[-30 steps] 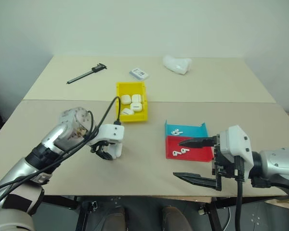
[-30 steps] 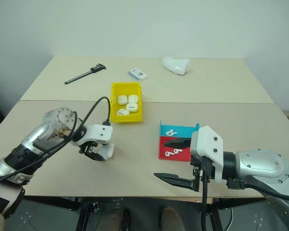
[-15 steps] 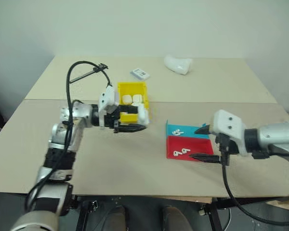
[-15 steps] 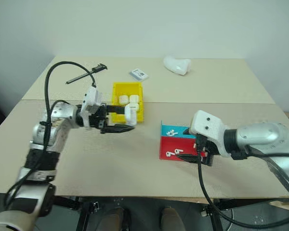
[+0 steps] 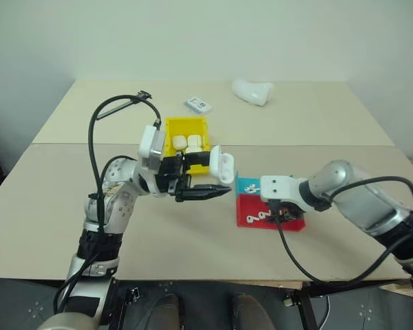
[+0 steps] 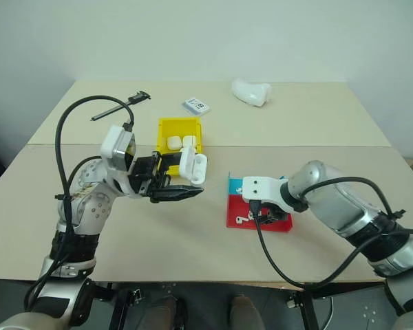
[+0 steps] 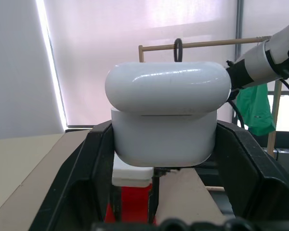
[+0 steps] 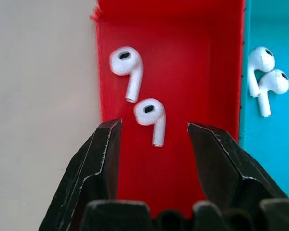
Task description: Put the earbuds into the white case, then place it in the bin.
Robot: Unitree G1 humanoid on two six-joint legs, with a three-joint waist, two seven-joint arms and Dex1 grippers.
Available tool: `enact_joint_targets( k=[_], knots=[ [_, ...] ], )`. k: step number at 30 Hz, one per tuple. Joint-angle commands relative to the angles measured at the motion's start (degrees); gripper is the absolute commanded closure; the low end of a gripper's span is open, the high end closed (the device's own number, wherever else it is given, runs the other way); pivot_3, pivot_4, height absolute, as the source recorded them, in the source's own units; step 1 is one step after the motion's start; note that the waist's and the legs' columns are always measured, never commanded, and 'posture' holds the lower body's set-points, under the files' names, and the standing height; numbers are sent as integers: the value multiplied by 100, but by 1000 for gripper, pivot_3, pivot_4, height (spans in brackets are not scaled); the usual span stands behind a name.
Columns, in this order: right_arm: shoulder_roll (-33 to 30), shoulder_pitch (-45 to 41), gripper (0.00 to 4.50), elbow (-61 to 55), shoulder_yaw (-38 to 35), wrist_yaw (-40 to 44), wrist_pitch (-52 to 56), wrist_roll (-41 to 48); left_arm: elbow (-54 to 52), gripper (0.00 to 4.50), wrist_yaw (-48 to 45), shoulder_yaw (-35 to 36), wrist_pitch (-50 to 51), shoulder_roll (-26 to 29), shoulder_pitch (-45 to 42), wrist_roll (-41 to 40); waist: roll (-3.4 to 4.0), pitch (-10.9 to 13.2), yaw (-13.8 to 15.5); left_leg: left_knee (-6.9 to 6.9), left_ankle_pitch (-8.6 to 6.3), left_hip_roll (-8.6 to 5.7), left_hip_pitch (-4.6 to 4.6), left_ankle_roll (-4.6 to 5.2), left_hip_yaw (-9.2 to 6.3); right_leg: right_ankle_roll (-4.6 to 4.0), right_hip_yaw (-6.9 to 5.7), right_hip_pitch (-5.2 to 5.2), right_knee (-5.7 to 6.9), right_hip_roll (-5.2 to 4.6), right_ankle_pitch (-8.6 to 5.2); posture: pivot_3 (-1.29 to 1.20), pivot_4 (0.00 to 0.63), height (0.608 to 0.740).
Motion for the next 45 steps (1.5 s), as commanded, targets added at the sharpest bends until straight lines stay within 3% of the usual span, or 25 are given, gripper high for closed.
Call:
enact_joint_targets(
  k=[1,16,19,23,30,34,38,43,45],
  knots=[
    [178,-171,1871,272,-47,187,-207,-298,-348,1719,183,50,71,101,73,-179,0,0,0,0,0,0,0,0,0,0,-1,1,-1,0,0,0,150,740],
    [486,12,1871,541,-158,661,-637,-755,-732,1719,311,3,129,426,444,-340,1,-1,-3,1,0,0,6,0,8,0,-5,7,2,0,0,0,150,740],
    [537,55,2496,615,-215,690,-692,-778,-749,1719,335,-5,116,449,464,-354,1,-1,-4,1,0,0,7,0,11,-1,-5,8,1,0,0,0,150,740],
    [578,123,3812,668,-262,694,-757,-855,-762,1719,350,-16,100,453,482,-349,1,-1,-3,1,0,0,7,0,12,-1,-5,8,2,0,0,0,150,740],
    [621,348,3876,500,-504,736,-616,-821,-717,1719,337,-24,76,477,473,-342,1,-1,-2,1,0,0,10,0,14,-1,-7,12,1,0,0,0,150,740],
    [566,565,3876,-29,-1299,651,-48,-323,-577,1719,254,7,111,509,402,-406,1,-1,0,0,0,0,6,0,13,-1,-7,10,-2,0,0,0,150,740],
    [640,1109,3876,-855,-2978,247,705,657,-493,1719,166,7,134,465,285,-514,1,0,26,-2,0,0,0,0,7,0,-7,6,-4,-1,0,0,150,740],
    [1984,1540,3876,-1965,-5500,-848,1323,2301,-363,1719,322,-83,108,249,80,-488,1,0,42,-2,0,1,5,0,-1,0,-11,15,-7,0,0,0,150,740],
    [2358,1524,3876,-2315,-5978,-1182,1540,2852,-314,1719,403,-120,115,174,17,-454,2,-1,42,-5,0,0,5,0,-6,0,-9,13,-3,0,1,0,150,740]
  ],
)
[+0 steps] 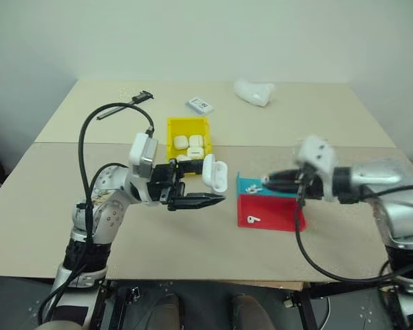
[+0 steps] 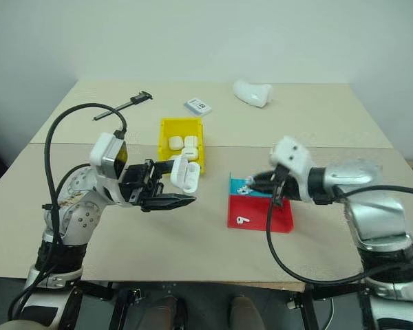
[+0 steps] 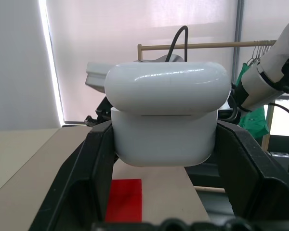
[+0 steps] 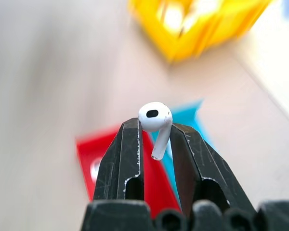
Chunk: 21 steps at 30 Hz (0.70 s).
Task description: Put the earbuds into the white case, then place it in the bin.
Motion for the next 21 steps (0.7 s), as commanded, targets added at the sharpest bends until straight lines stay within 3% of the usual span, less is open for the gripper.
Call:
enact_joint_targets(
  k=[1,4,8,21],
  knots=[
    [622,-200,3876,-923,-1221,-804,583,1571,13,1719,211,-111,-16,-221,-243,-11,2,-1,1,0,0,-1,0,0,-2,0,2,1,2,-1,0,0,150,740],
    [1211,-414,3876,-1369,-1558,-1609,991,2886,58,1719,303,-189,29,-455,-385,-85,2,-1,-16,-1,0,0,2,0,-2,0,2,2,1,-1,0,0,150,740],
    [1528,-463,3876,-1499,-1553,-2612,954,4229,165,1719,423,-305,39,-642,-555,11,2,-1,-44,-6,0,-1,1,0,-3,0,0,2,-2,-1,0,0,150,740],
    [768,137,3876,-1581,-685,-3220,276,4549,194,1719,507,-279,38,-717,-704,-8,3,-1,-57,-10,0,-2,-1,1,-7,1,0,1,-8,-2,0,0,150,740]
  ],
)
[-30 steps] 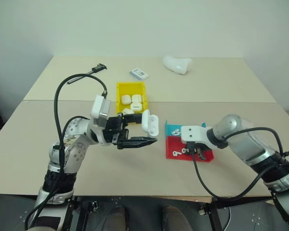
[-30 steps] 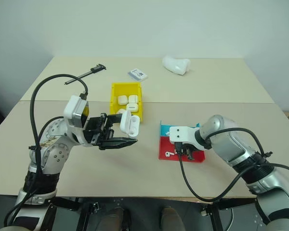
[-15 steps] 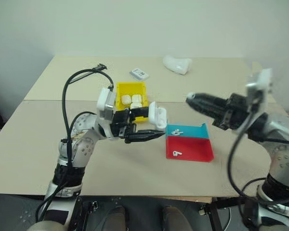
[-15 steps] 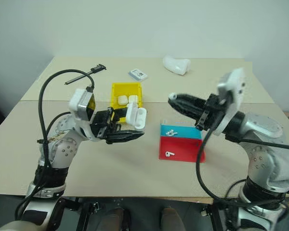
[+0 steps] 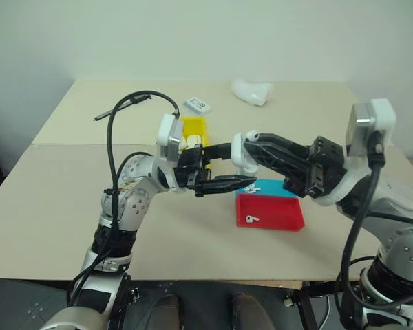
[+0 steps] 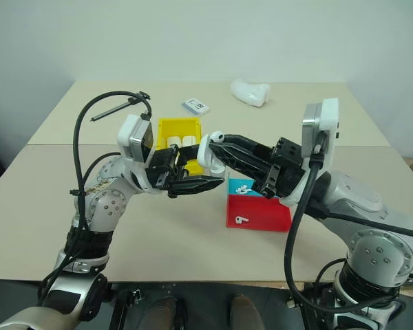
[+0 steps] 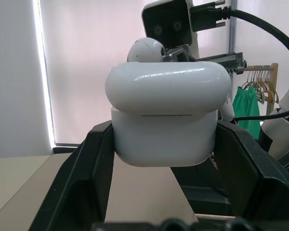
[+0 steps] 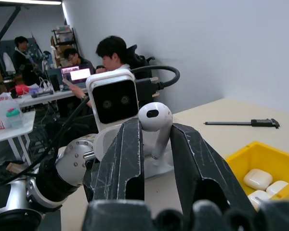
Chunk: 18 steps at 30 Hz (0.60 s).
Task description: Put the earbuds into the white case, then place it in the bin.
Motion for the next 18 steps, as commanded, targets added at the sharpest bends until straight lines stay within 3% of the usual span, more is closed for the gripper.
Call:
enact_joint_targets(
  k=[1,18],
  knots=[
    [-186,92,3876,-72,130,-69,-346,6,-168,1719,11,49,-43,17,-76,-52,0,0,0,0,0,0,0,0,-1,0,0,0,0,0,0,0,150,740],
    [-812,255,3876,80,750,-129,-916,-405,-180,1719,-146,15,-189,40,-57,19,0,0,4,-1,0,0,-2,0,-1,0,-1,0,-4,0,0,0,150,740]
  ],
)
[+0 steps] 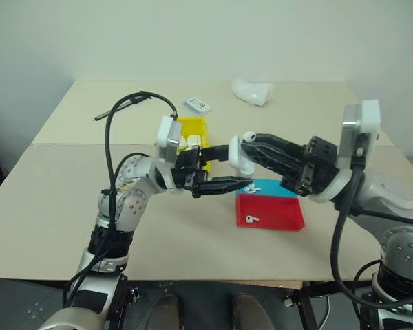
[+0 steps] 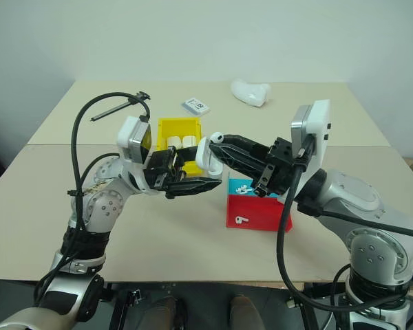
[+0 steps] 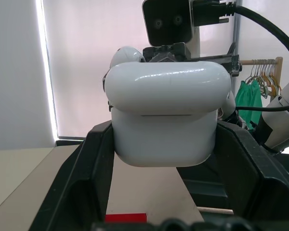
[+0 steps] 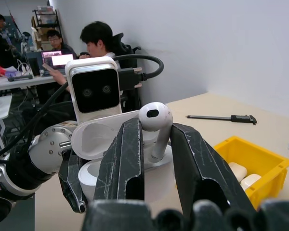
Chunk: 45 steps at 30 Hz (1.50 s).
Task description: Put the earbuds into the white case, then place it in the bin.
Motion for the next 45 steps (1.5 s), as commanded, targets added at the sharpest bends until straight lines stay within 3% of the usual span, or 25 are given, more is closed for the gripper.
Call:
enact_joint_targets(
  k=[1,5,12,13,24,29,32,36,41,44,45],
  knots=[
    [-206,126,3876,-47,99,149,-73,-3,-177,1719,-58,26,-195,-93,-106,-80,0,0,1,0,0,0,0,0,0,0,0,0,0,0,0,0,150,740],
    [-447,277,2556,-118,178,525,-214,39,-121,1719,-46,50,-269,-146,-136,-23,0,0,2,0,-1,0,-1,1,0,0,0,0,-3,0,0,0,150,740],
    [-564,281,137,0,165,481,-335,-19,-86,1719,-48,74,-320,-181,-143,-9,0,0,0,-1,-1,0,0,1,-2,0,0,1,-2,1,0,0,150,740],
    [-582,286,26,9,144,485,-346,7,-87,1719,-46,69,-327,-186,-141,-5,0,0,2,-1,-1,0,0,1,-2,0,0,1,-3,0,0,0,150,740],
    [-963,6,26,826,-361,409,-460,43,-124,1719,-56,213,-305,46,-34,-46,-1,1,-5,-1,-1,1,2,2,-1,0,1,2,-3,0,0,0,150,740],
    [-1446,-619,26,1894,-129,1004,-583,-585,-261,1719,150,310,-318,76,83,-26,-1,1,0,-8,-1,0,1,2,2,1,3,-1,-7,0,1,0,150,740],
    [-1934,-1109,26,2569,799,1814,-999,-1767,-297,1719,281,406,-265,132,112,-59,0,1,-9,-8,-2,0,1,3,7,1,6,-5,-8,0,1,0,150,740],
    [-2303,-2015,26,3746,2811,3232,-2297,-4072,-346,1719,571,517,-154,352,175,46,1,1,-49,-12,-2,1,11,3,13,0,14,-8,-4,2,1,0,150,740],
    [-1457,-3315,26,6010,4320,4411,-4068,-5893,-507,1719,610,621,-92,495,299,-145,3,3,-62,-14,-1,1,7,2,19,0,15,-13,-5,3,1,0,150,740],
    [-977,-3857,588,7262,4730,4729,-5056,-6578,-597,1719,666,655,-119,552,371,-145,4,5,-56,-14,0,2,0,1,23,0,13,-19,-6,2,1,0,150,740],
    [-775,-4047,969,7713,4832,4804,-5283,-6763,-639,1719,692,673,-135,573,410,-136,4,5,-38,-14,0,2,-1,0,27,0,13,-20,-7,2,1,0,150,740]
  ],
)
